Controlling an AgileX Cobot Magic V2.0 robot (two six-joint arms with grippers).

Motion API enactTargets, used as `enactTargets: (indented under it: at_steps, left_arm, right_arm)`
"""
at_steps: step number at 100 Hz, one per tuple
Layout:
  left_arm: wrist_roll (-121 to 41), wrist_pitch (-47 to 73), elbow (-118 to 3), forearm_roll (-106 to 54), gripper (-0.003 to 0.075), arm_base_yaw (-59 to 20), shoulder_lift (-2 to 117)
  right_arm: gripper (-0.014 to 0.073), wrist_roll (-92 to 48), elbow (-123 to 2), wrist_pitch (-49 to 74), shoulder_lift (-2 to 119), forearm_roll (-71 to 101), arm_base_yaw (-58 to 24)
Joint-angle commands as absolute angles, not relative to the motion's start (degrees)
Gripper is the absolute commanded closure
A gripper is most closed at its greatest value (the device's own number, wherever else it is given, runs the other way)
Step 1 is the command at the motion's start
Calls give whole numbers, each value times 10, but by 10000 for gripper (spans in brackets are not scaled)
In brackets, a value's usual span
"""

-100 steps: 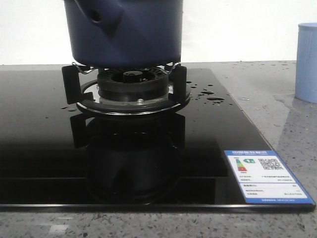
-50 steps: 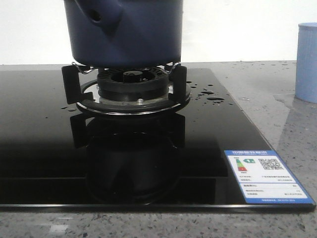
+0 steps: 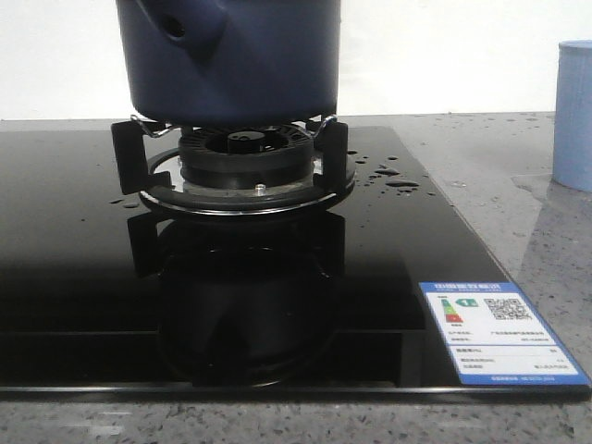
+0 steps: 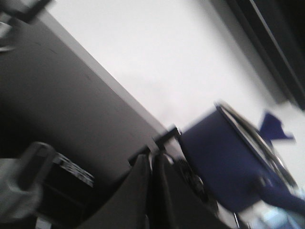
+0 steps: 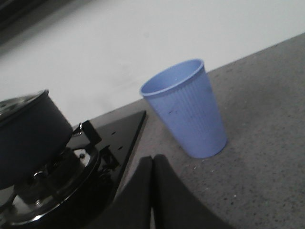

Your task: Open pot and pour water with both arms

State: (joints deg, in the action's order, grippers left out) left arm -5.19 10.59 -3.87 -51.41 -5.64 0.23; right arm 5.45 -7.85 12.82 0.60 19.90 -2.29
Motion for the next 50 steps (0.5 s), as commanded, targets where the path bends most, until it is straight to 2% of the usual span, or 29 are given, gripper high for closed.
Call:
enactTargets:
  at_steps: [1, 22, 33, 50]
  left_arm:
    - [-74, 160, -103, -485, 739, -57, 41]
    - [-183, 346, -230, -507, 738, -57, 193]
    - [-358, 458, -287, -647, 737, -57, 272]
    - [-584, 641, -337, -881, 737, -57, 373]
  right_arm:
    - [667, 52, -155, 187, 49, 205, -19]
    - [667, 52, -322, 456, 194, 234, -19]
    - [667, 47, -385, 581, 265, 294, -19]
    - [667, -160, -414, 635, 315, 515, -19]
